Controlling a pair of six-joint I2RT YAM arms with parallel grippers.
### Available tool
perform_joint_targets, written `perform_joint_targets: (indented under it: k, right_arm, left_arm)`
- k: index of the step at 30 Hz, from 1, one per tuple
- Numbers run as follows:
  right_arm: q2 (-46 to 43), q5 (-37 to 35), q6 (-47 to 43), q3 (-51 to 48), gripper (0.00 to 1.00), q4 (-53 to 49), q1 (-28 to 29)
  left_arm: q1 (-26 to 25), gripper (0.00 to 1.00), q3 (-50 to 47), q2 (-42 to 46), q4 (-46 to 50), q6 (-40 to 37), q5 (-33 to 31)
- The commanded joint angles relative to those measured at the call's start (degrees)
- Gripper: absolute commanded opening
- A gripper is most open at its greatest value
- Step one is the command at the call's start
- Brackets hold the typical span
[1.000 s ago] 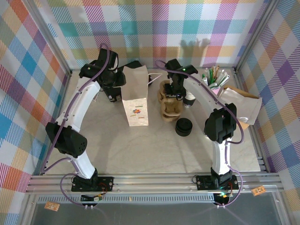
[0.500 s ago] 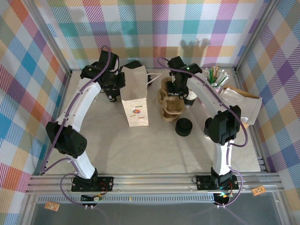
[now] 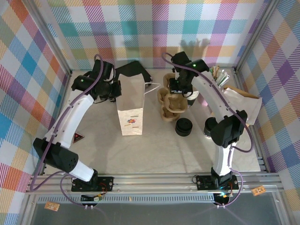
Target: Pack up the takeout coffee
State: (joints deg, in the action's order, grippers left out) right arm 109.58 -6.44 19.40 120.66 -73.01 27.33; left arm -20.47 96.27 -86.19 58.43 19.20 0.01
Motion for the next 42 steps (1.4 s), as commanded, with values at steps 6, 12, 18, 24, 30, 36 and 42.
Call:
perform_joint_targets:
  k: [6, 12, 18, 24, 30, 36, 42]
  right_arm:
    - [-6.3, 0.16, 2.11, 3.44, 0.27, -7.6, -0.26]
    - [-9.15, 0.84, 3.0, 3.85, 0.27, -9.74, -0.25]
    - [-9.48, 2.59, 3.9, 7.97, 0.27, -13.0, -0.09]
    - [-8.56, 3.53, 4.9, 13.45, 0.27, -16.43, 0.48]
    - [-6.58, 4.99, 5.33, 20.74, 0.27, -19.91, 0.79]
    - [-5.82, 8.73, 7.53, 25.27, 0.27, -20.25, 1.23]
    - [-5.94, 12.64, 10.12, 27.57, 0.26, -18.84, 2.55]
  left_arm:
    - [-2.46, 0.0, -7.87, 9.44, -1.08, 3.91, 0.12]
    - [-3.38, 0.0, -13.41, 14.29, -3.05, 6.57, 2.03]
    - [-5.18, 0.0, -16.04, 16.29, -4.88, 8.7, 2.45]
    - [-7.37, 0.0, -16.62, 16.09, -7.26, 10.58, 2.1]
    - [-9.22, 0.0, -16.46, 14.77, -8.55, 11.24, 1.32]
    - [-10.88, 0.0, -16.35, 14.39, -9.9, 12.73, 0.25]
    - [-12.14, 0.0, -16.01, 13.6, -11.34, 14.09, -0.1]
